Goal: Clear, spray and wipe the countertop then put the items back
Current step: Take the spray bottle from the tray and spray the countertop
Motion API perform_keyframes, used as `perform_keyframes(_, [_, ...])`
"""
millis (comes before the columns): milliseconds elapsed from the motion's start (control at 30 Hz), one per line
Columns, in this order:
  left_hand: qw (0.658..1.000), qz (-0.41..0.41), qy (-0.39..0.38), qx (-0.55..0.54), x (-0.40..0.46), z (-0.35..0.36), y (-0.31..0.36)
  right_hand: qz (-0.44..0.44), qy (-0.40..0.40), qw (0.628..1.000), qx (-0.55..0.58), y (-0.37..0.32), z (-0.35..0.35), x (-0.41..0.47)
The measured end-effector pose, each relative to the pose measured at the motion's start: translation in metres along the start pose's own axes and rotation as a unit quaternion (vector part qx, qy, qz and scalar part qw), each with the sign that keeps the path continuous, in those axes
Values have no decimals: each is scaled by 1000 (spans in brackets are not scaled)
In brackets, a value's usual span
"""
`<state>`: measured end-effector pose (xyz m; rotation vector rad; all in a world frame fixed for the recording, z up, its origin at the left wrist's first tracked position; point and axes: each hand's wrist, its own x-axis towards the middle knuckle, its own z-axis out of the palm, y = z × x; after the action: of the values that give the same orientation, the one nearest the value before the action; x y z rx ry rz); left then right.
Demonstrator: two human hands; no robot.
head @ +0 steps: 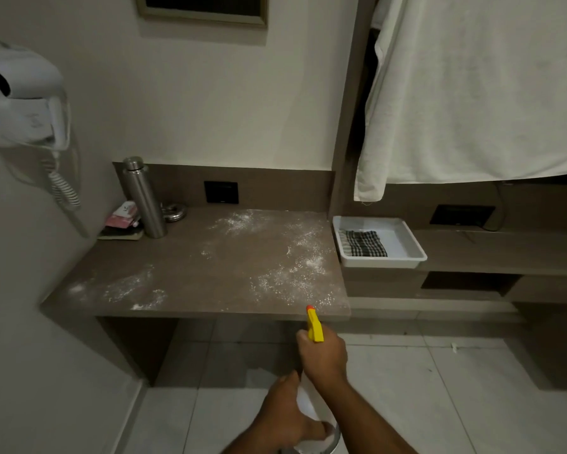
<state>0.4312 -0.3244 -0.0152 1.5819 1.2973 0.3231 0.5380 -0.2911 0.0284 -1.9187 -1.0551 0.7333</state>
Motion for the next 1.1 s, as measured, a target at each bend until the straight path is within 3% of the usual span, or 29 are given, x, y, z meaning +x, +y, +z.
perform_keyframes(100, [1000, 8, -20, 13, 6, -3, -2, 14, -11, 999, 42, 4, -3, 0])
perform_keyframes(267, [1000, 20, -16, 2, 16, 4, 1, 22, 12, 999, -26, 5, -10, 12])
perform_keyframes(733, [999, 13, -36, 3, 40, -15, -15, 39, -23, 999, -29, -4, 14, 34])
perform_keyframes(833, [999, -12, 7, -40, 36, -26, -21, -5, -59, 997, -59, -21, 41, 36])
perform_keyframes(967, [988, -58, 96, -103, 27, -57, -45, -74, -190, 977, -56, -54, 95, 27])
perform_keyframes(1100, [964, -68, 198, -163, 13, -83, -77, -112, -237, 958, -118, -83, 154, 13])
